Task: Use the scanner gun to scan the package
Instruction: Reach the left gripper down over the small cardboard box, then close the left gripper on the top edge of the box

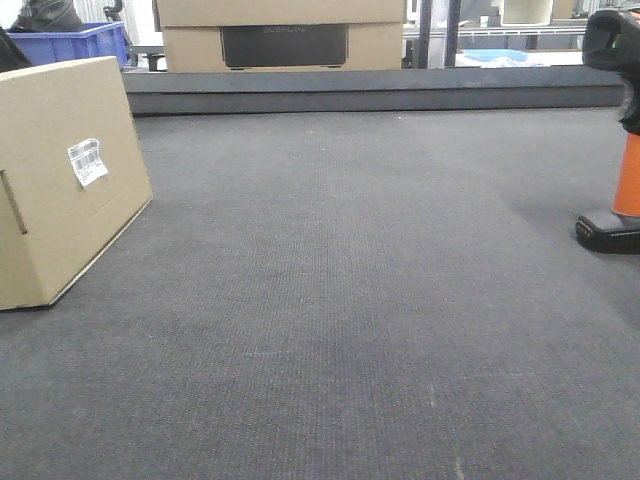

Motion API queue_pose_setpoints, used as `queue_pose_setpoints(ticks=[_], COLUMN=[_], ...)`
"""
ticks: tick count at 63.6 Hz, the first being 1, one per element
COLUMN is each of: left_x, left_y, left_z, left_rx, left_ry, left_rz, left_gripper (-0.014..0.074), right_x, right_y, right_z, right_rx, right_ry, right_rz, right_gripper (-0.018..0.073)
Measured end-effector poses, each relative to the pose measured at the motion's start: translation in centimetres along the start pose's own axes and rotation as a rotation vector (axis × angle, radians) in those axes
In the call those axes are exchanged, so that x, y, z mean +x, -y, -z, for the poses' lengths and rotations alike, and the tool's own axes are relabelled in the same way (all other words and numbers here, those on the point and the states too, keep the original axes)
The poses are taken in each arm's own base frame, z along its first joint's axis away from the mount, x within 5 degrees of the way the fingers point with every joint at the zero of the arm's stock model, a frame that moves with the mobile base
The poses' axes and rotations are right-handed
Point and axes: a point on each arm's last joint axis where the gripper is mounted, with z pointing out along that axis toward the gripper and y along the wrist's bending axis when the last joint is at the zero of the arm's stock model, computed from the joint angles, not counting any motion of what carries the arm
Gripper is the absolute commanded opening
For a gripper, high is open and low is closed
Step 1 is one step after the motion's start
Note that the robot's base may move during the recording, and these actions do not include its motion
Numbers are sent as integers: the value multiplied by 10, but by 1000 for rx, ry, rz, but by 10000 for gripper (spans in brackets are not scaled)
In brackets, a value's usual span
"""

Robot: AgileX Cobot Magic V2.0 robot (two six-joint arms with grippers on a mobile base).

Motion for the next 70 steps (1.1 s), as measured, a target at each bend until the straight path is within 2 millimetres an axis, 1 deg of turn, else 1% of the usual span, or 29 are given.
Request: queue_pose_setpoints(ticks=[1,3,4,7,14,16,23,25,27,30,34,35,38,43,46,50,51,61,70], left_x=[-3,-11,-13,-25,-38,-39,-42,-41,-41,-39,-36,-36,-36,-36,-35,-35,-35,-35,-34], left_y=[0,1,1,2,5,6,16,19,22,26,32,33,36,39,38,37,36,32,27], left_z=[-6,-10,-16,-26,-52,-61,-84,-89,-93,-96,-98,-98,-98,-98,-98,-98,-98,-98,-98], left_rx=[1,10,10,19,34,38,63,70,75,83,95,97,103,105,94,78,74,28,-30], left_ry=[-22,-40,-69,-101,-206,-238,-312,-325,-331,-342,-359,-360,-361,-363,-366,-368,-368,-370,-381], left_rz=[3,8,9,14,12,12,-12,-18,-27,-36,-48,-50,-59,-45,-22,-20,-20,-29,-45], left_gripper=[-111,-111,-111,-111,-111,-111,-108,-92,-59,11,129,171,258,440,526,605,615,580,580], right_x=[0,0,0,0,0,0,0,0,0,0,0,0,0,0,0,0,0,0,0], right_y=[0,0,0,0,0,0,0,0,0,0,0,0,0,0,0,0,0,0,0], right_z=[0,0,0,0,0,0,0,0,0,0,0,0,0,0,0,0,0,0,0], right_rx=[0,0,0,0,0,0,0,0,0,0,0,0,0,0,0,0,0,0,0], right_ry=[0,0,0,0,0,0,0,0,0,0,0,0,0,0,0,0,0,0,0], right_rz=[0,0,0,0,0,0,0,0,0,0,0,0,0,0,0,0,0,0,0], right_gripper=[-162,-162,-162,-162,-162,-162,-162,-162,-162,-162,-162,-162,-162,-162,-162,-162,-162,-162,-162])
